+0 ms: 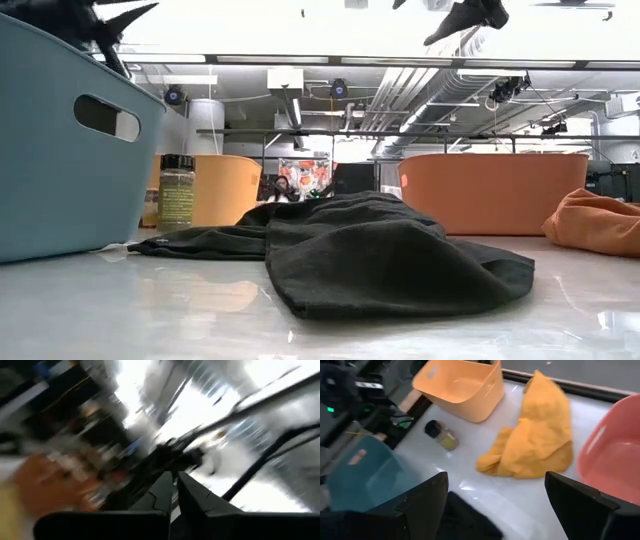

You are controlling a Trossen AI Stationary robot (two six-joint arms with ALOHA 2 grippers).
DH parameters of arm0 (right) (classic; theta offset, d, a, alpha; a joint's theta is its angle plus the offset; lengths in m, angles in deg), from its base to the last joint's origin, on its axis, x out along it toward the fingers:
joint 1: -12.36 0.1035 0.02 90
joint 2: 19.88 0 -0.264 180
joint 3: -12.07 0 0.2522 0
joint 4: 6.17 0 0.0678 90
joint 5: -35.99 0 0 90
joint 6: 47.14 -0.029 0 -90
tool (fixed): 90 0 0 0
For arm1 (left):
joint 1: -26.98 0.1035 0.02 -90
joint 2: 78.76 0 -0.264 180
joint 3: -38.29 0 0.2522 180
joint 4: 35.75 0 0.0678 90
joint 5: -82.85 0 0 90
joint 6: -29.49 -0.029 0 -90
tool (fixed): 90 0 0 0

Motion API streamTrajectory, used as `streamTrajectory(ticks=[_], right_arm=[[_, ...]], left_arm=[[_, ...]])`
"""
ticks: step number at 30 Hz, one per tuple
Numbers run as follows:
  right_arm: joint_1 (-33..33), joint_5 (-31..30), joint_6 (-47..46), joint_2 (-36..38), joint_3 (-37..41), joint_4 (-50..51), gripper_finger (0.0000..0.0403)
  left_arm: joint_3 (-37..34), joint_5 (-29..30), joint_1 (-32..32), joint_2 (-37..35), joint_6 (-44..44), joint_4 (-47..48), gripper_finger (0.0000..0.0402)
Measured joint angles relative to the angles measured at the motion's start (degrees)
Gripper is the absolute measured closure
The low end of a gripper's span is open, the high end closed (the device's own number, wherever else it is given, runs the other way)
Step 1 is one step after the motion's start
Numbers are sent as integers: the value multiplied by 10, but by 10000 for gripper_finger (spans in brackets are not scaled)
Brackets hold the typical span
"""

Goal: Sort spices by type
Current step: Put the top black spice bottle into the yellow bin

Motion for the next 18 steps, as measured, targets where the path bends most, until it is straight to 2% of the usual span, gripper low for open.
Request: streamTrajectory(ticks=[3,7,9,12,15,18], right_arm=[[-4,-11,14,0,0,22,75],[-9,-12,42,0,0,45,75],[-9,-14,54,0,0,52,75],[-9,-27,69,0,0,55,75],[-9,-37,82,0,0,56,75],[-9,-41,94,0,0,58,75]], left_arm=[[94,-9,2,64,-58,187,341],[231,-20,5,163,-108,477,266],[283,-27,5,215,-117,582,229],[326,-28,5,280,-124,650,176],[337,-29,5,335,-152,630,135],[335,-29,5,387,-213,601,109]])
